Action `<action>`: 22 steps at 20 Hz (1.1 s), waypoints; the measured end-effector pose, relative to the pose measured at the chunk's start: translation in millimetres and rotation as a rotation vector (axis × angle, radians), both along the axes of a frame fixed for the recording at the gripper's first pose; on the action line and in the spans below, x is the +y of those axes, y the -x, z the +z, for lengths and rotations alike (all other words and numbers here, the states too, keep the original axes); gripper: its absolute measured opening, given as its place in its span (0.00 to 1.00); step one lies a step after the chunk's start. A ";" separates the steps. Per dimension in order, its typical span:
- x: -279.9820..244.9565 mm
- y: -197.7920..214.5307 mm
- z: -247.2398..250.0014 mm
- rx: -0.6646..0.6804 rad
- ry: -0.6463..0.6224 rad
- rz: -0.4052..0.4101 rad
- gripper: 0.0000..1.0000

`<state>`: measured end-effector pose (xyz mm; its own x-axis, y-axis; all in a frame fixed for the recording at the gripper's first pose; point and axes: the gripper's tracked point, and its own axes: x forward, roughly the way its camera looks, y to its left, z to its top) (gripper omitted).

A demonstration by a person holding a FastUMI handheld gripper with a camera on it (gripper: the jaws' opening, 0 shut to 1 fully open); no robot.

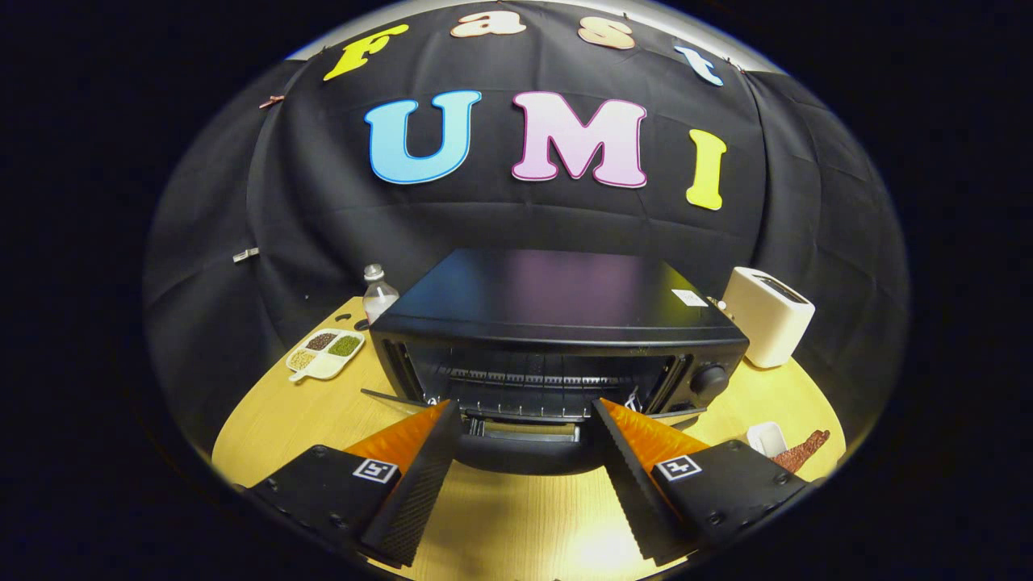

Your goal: Open the toaster oven, put the food inside, and close the toaster oven door.

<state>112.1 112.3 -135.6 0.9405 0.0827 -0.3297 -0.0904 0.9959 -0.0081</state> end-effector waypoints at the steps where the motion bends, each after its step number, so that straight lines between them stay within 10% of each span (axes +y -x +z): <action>1: 0.0 5.8 -3.5 0.005 0.002 0.003 0.99; 13: 4.8 84.4 -133.2 0.350 -0.012 0.045 1.00; 22: -20.9 92.7 -70.3 0.212 0.013 0.064 0.99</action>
<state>19.4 91.5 -205.9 0.8430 0.1342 -0.5210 -0.1545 0.9880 0.0046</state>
